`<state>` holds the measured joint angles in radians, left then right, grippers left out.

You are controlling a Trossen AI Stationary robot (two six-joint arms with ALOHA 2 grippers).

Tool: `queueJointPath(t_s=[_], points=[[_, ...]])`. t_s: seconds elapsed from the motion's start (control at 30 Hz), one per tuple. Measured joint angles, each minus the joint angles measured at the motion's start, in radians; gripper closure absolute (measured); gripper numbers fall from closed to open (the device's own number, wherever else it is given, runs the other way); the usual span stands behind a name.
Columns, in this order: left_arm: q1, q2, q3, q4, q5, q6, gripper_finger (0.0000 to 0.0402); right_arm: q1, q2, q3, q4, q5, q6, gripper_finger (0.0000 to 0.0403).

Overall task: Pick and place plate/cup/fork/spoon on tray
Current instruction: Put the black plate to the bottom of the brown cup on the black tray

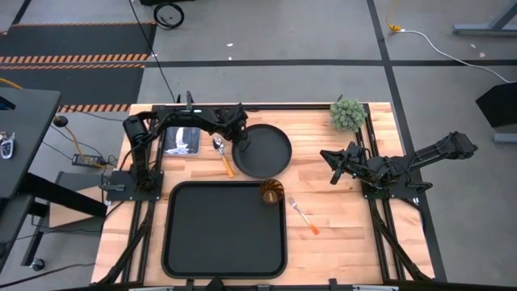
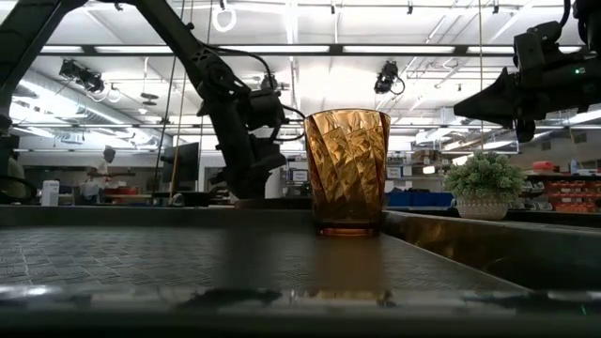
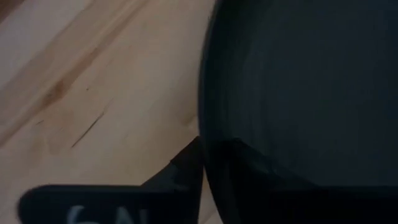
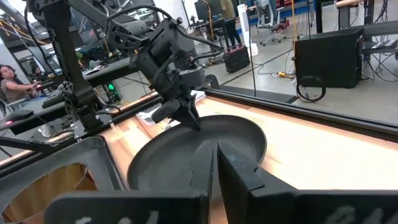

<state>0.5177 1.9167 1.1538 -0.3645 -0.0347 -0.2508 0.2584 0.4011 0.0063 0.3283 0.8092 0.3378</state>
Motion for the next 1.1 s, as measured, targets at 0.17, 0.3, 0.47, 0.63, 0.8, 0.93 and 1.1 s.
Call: queueJointPath(t_s=[0.17,0.3,0.47,0.63,0.8,0.93,1.1], points=[[0.002,-0.002,0.002,0.013,0.012,-0.008,0.0386,0.000,0.000,0.000,0.000,0.000,0.000,0.0375],[0.016,-0.007,0.023,-0.007,0.024,-0.007,0.0389,0.000,0.000,0.000,0.000,0.000,0.000,0.0375],[0.060,-0.012,0.134,-0.132,0.049,0.040,0.0391,0.000,0.000,0.000,0.000,0.000,0.000,0.0375],[0.104,-0.012,0.311,-0.385,0.035,0.104,0.0391,0.000,0.000,0.000,0.000,0.000,0.000,0.0375],[0.120,-0.012,0.507,-0.566,0.038,0.135,0.0391,0.000,0.000,0.000,0.000,0.000,0.000,0.0375],[0.118,-0.013,0.662,-0.693,0.053,0.179,0.0391,0.000,0.000,0.000,0.000,0.000,0.000,0.0375],[0.112,-0.013,0.830,-0.830,0.197,0.262,0.0391,0.000,0.000,0.000,0.000,0.000,0.000,0.0375]])
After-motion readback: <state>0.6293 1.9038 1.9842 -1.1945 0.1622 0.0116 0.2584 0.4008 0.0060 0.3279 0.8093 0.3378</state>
